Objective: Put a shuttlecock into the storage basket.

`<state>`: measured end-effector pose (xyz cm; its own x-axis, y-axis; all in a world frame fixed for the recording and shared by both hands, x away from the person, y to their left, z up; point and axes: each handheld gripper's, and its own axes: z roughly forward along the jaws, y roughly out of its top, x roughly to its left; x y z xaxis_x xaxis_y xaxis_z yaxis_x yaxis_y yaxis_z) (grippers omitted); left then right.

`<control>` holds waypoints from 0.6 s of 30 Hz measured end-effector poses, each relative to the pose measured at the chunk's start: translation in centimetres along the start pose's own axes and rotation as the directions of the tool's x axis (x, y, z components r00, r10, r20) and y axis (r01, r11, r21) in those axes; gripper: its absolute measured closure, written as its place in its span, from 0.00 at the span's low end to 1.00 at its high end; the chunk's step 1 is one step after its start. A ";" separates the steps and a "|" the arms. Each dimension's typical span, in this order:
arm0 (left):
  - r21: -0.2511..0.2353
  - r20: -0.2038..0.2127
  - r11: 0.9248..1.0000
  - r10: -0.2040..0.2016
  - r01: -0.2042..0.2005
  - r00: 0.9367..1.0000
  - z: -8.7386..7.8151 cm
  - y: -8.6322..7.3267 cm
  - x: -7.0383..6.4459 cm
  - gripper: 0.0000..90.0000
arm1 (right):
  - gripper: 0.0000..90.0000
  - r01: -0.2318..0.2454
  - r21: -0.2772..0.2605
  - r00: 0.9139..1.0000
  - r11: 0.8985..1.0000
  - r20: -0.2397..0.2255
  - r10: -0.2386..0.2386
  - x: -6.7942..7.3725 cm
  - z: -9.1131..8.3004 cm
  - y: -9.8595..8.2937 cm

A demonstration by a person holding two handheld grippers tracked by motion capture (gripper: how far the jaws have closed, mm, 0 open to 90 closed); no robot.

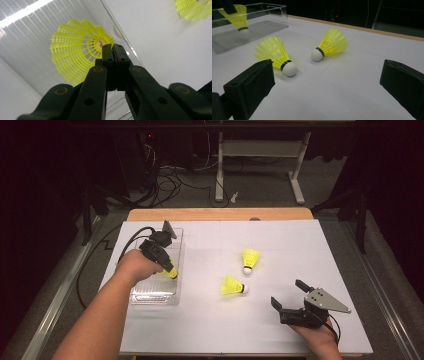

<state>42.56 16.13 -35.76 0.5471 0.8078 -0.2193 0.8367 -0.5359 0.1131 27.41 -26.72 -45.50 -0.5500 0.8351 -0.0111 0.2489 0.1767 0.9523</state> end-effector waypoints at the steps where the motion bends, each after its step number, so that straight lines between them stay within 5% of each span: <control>1: 0.000 0.000 1.000 0.000 0.000 1.000 0.0 0.0 0.0 0.99 | 0.00 0.000 0.000 1.000 1.000 0.000 0.000 0.0 0.0 0.0; 18: -0.003 0.007 1.000 -0.009 0.009 1.000 -0.2 0.0 0.0 0.99 | 0.00 0.000 0.001 1.000 1.000 0.000 0.000 0.0 0.0 0.0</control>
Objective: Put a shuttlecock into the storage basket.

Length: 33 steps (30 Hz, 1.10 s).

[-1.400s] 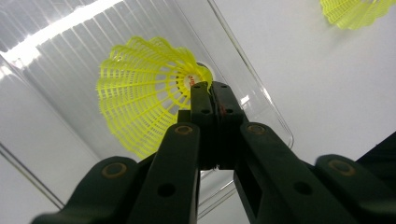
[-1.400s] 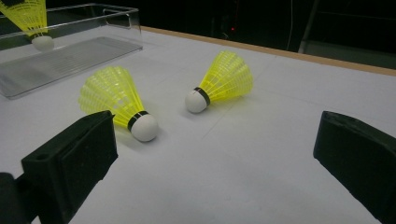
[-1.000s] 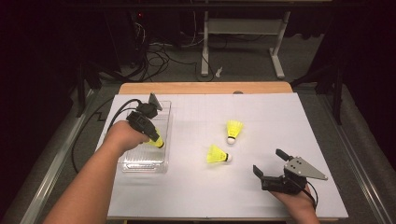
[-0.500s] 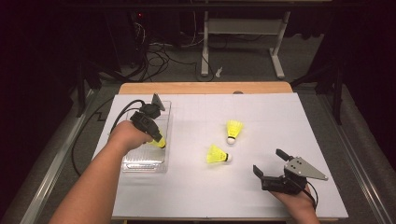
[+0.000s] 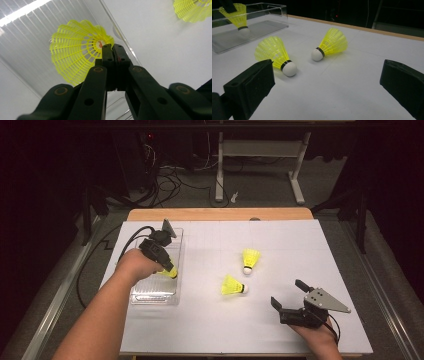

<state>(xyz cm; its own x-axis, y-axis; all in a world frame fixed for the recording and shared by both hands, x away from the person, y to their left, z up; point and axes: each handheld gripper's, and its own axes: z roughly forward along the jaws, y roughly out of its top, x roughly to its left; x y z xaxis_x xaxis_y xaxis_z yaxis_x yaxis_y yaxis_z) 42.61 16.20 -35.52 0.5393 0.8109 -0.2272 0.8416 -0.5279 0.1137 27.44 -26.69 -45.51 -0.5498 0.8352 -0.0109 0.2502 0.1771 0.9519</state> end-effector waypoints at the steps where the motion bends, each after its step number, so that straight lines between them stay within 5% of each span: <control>1: -0.003 -0.002 1.000 -0.003 0.003 1.000 0.0 0.0 0.0 0.99 | 0.00 0.000 0.000 1.000 1.000 0.000 0.000 0.0 0.0 0.0; 33: -0.034 -0.008 0.999 -0.032 0.031 0.999 1.4 1.5 0.7 0.98 | 0.00 0.001 0.003 1.000 1.000 0.001 -0.001 0.0 0.0 0.0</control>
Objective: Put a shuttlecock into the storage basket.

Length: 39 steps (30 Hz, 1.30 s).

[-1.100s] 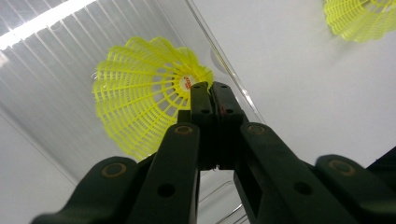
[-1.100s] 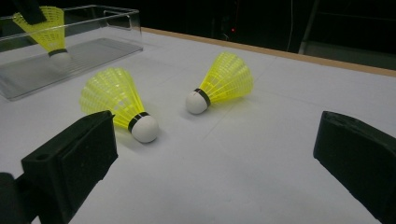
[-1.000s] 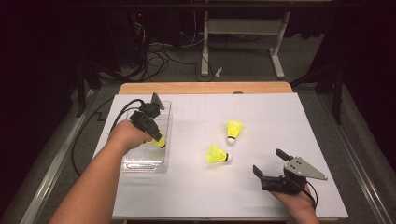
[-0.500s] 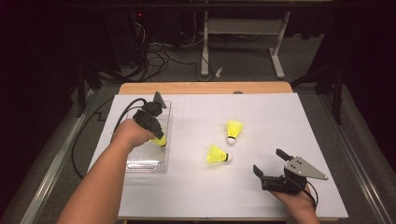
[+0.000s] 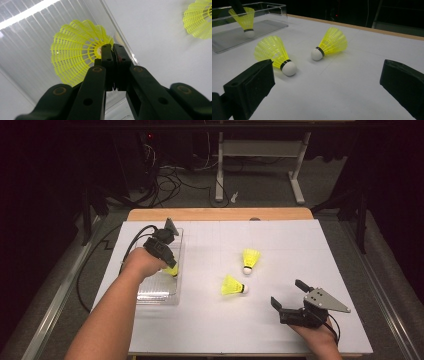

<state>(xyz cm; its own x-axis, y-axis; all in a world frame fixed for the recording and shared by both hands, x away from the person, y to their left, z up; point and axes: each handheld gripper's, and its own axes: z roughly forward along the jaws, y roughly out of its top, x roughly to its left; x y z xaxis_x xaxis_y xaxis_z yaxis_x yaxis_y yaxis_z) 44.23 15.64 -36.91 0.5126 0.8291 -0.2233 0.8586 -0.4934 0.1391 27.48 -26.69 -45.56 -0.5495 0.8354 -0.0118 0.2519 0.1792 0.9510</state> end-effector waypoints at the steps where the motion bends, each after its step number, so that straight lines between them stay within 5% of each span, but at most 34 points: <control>1: -0.001 0.000 1.000 0.003 -0.003 1.000 0.1 0.1 0.0 0.98 | 0.00 -0.002 0.001 1.000 1.000 0.000 0.002 0.0 0.0 0.0; 27: -0.029 -0.011 0.999 -0.016 0.016 1.000 0.4 0.5 0.6 0.98 | 0.00 -0.005 0.007 1.000 1.000 0.001 0.005 0.0 0.1 -0.1; 39: -0.031 -0.027 0.999 -0.038 0.037 0.999 0.2 0.5 1.0 0.89 | 0.00 -0.004 0.007 1.000 1.000 0.002 0.004 0.0 0.1 -0.1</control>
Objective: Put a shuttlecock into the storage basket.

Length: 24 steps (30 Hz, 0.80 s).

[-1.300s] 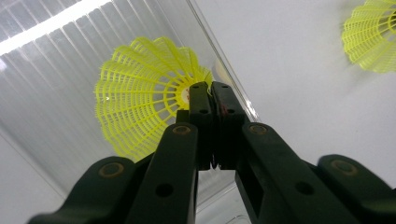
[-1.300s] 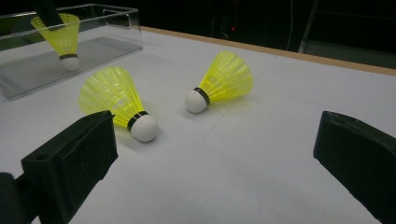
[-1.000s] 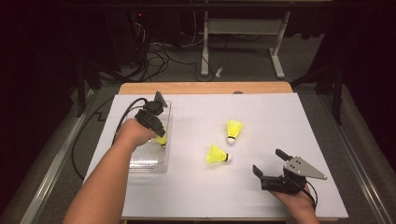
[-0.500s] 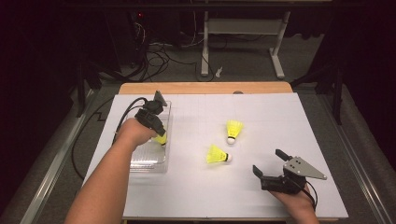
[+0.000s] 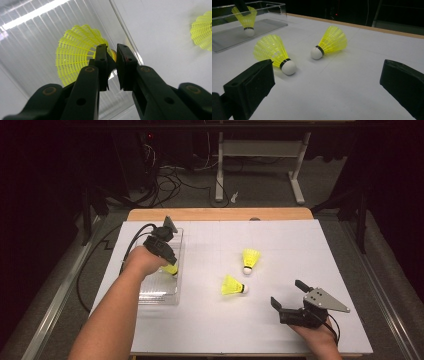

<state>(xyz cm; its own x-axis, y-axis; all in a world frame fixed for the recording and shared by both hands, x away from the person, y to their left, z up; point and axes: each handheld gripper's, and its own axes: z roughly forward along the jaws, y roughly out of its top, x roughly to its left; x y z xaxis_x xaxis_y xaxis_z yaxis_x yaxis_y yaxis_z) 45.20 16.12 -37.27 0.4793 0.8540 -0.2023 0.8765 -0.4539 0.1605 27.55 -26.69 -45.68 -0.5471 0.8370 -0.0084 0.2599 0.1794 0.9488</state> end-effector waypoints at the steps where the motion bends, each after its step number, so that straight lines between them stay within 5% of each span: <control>1: 0.000 0.000 1.000 0.000 0.000 1.000 0.0 0.0 0.0 0.88 | 0.00 0.000 0.000 1.000 1.000 0.000 0.000 0.0 0.0 0.0; 13: -0.015 -0.005 1.000 -0.019 0.019 1.000 -0.3 0.0 0.3 0.82 | 0.00 0.000 0.002 1.000 1.000 0.001 0.000 0.0 0.0 0.0; 24: -0.033 -0.006 0.999 -0.042 0.041 0.999 -0.6 0.0 0.5 0.66 | 0.00 0.001 0.004 1.000 1.000 0.001 -0.001 0.1 0.0 0.0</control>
<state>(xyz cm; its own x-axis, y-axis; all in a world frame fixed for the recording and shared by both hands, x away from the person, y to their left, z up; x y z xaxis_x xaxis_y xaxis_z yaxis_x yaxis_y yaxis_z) 45.40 16.70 -36.74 0.4421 0.8737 -0.2029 0.8936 -0.4094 0.1841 27.53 -26.64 -45.68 -0.5465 0.8374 -0.0098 0.2623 0.1823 0.9476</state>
